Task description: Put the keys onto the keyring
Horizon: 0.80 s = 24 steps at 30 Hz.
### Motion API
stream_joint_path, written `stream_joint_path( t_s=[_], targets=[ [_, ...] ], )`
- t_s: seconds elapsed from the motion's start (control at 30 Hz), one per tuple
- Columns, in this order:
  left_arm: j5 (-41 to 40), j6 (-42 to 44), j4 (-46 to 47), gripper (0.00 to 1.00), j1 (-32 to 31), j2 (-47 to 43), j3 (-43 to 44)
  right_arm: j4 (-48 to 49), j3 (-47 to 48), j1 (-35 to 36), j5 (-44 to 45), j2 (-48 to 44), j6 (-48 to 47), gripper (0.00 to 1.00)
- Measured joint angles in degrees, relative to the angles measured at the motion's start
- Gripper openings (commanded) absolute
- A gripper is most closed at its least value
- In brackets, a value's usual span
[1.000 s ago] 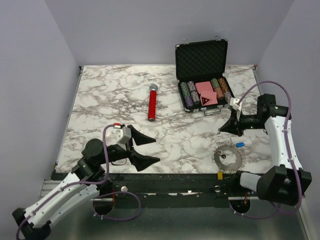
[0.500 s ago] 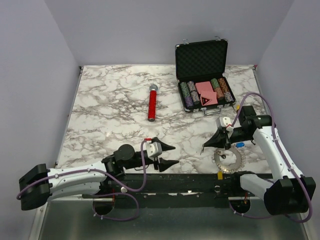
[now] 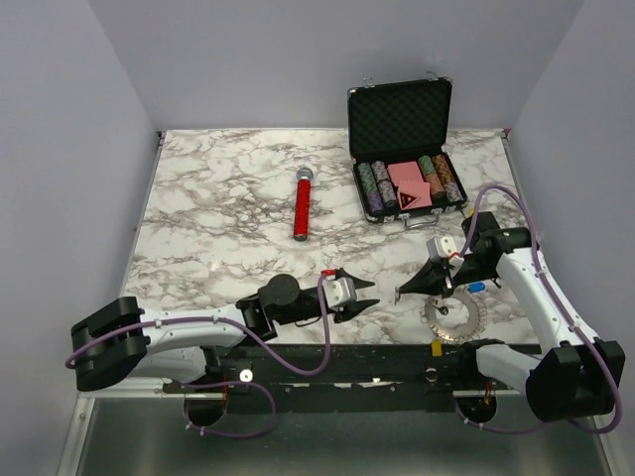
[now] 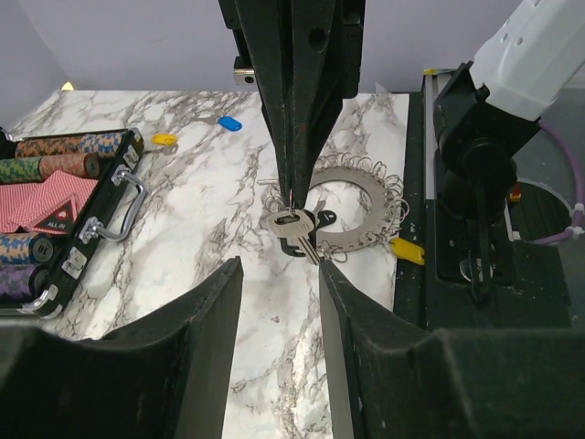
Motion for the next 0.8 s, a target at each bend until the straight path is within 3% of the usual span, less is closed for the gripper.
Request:
stream_joint_path(
  t_s=[0.33, 0.8],
  targets=[
    [0.3, 1.4, 1.3, 0.36, -0.1, 6.6, 4.3, 0.0, -0.3, 0.4, -0.7, 1.2, -1.0, 0.00],
    [2.1, 1.4, 1.2, 0.35, -0.1, 11.2, 6.2, 0.0, -0.3, 0.8, -1.1, 2.6, -1.1, 0.00]
  ],
)
